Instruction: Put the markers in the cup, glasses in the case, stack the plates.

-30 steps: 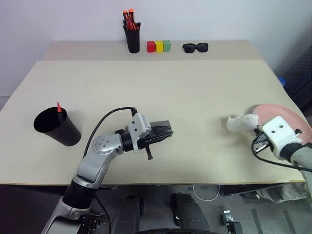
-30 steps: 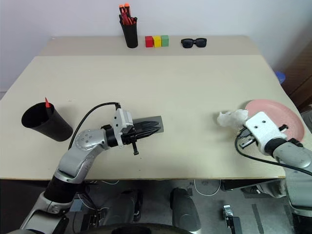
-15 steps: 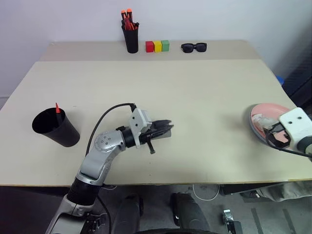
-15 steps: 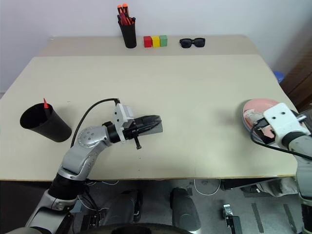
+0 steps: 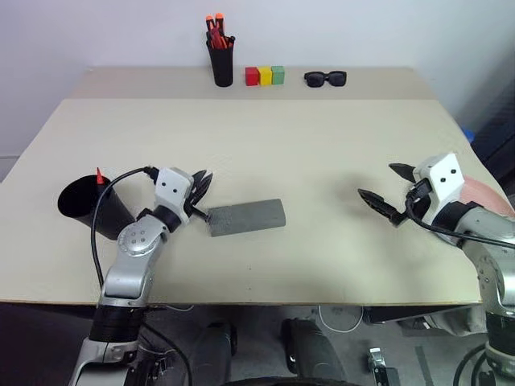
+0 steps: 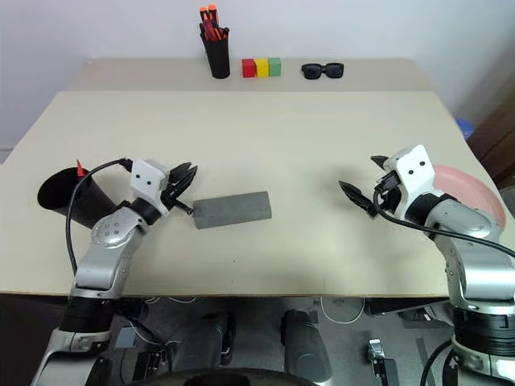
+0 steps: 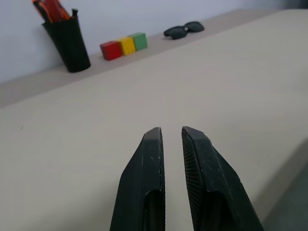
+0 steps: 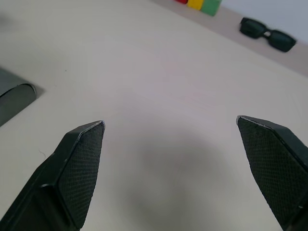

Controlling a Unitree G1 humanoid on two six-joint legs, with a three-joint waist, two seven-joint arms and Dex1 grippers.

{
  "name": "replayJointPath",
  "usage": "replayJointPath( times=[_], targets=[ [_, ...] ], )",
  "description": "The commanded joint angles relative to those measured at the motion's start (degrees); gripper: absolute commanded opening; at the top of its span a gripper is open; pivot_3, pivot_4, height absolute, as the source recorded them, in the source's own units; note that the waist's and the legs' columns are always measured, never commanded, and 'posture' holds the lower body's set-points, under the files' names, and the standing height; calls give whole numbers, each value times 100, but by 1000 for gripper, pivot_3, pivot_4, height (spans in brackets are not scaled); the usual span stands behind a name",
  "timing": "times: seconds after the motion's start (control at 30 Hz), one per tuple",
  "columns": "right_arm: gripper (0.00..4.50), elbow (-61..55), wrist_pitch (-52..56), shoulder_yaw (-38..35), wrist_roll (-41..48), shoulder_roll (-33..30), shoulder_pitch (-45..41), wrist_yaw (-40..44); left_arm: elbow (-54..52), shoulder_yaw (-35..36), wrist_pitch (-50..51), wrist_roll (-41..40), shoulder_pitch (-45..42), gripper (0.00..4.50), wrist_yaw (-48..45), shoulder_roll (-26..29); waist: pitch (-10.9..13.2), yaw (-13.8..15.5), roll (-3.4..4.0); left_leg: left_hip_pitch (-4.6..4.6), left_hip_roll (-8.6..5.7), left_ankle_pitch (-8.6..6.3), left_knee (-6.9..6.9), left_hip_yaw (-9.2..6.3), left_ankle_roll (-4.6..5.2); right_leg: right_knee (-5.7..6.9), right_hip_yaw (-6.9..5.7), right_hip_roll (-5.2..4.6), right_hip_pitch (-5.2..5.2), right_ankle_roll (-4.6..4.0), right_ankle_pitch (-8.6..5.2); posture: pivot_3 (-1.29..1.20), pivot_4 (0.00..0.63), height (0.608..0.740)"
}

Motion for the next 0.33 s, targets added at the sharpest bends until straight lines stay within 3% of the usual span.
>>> replayJointPath(
  times=[0.03, 0.33],
  targets=[
    [4477, 275, -332, 122, -29, 19, -232, 42, -354, 134, 37, 34, -15, 598, 88, 87, 0, -13, 0, 1, 0, 0, -1, 1, 0, 0, 0, 0, 0, 0, 0, 0, 150, 740],
    [4477, 898, -779, 672, -246, 61, -480, 85, -678, 160, 289, 55, 258, 598, 276, 171, 0, -31, 0, 1, 1, 0, -8, 1, 0, 1, 0, 3, -4, 0, 0, 0, 150, 740]
  ],
)
